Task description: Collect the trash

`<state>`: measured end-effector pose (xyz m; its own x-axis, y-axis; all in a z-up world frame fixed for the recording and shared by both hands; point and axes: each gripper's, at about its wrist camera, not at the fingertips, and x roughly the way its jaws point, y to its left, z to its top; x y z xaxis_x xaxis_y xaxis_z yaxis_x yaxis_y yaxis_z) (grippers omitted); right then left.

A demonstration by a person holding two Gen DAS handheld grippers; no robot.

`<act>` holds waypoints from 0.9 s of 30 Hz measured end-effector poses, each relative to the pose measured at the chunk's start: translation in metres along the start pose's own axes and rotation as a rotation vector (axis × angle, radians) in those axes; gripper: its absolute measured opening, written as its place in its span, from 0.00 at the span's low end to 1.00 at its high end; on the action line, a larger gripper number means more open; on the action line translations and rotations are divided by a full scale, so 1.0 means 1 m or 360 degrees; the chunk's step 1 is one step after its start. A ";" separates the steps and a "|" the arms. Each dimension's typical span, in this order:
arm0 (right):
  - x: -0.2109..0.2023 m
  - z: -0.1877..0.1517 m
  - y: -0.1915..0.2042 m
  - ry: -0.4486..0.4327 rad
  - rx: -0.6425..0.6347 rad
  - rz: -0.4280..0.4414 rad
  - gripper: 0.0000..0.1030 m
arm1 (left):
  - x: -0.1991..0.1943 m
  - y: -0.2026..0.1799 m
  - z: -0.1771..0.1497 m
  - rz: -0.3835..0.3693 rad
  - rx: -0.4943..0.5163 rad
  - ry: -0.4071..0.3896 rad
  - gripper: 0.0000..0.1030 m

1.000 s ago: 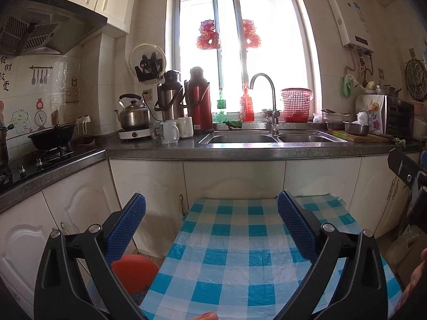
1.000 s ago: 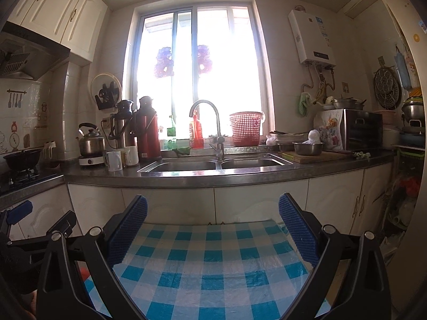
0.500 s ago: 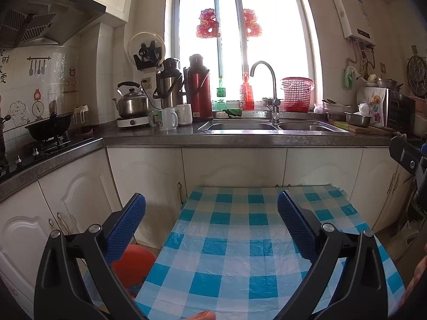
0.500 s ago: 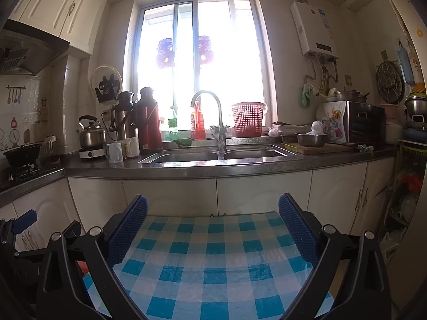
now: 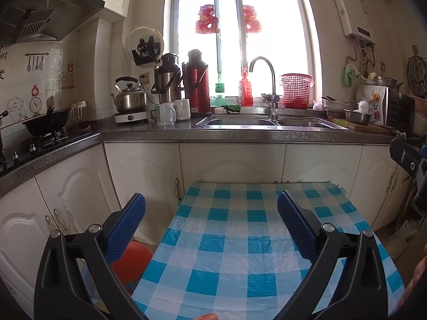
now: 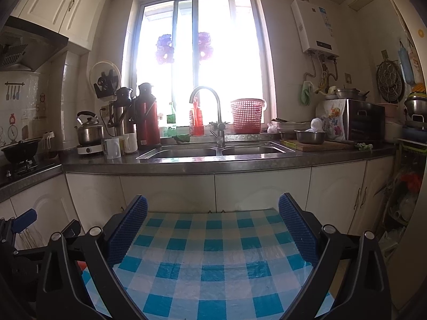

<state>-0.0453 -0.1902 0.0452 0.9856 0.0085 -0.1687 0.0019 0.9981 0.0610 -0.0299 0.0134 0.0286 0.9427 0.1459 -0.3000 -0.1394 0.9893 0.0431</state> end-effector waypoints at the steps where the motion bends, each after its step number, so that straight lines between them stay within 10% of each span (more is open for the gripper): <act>1: 0.000 0.000 0.000 0.0001 0.0000 0.0002 0.95 | 0.000 0.000 0.000 0.0000 -0.0002 0.0001 0.96; 20: 0.030 -0.023 -0.017 0.0121 0.0021 -0.0012 0.95 | 0.034 -0.013 -0.018 -0.0044 -0.0006 0.0126 0.96; 27: 0.075 -0.061 -0.050 0.0330 0.0104 -0.0086 0.95 | 0.091 -0.055 -0.060 -0.0223 0.0015 0.0461 0.96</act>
<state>0.0183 -0.2362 -0.0304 0.9279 -0.0257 -0.3719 0.0711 0.9915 0.1088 0.0449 -0.0274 -0.0580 0.8270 0.0033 -0.5622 -0.0103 0.9999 -0.0093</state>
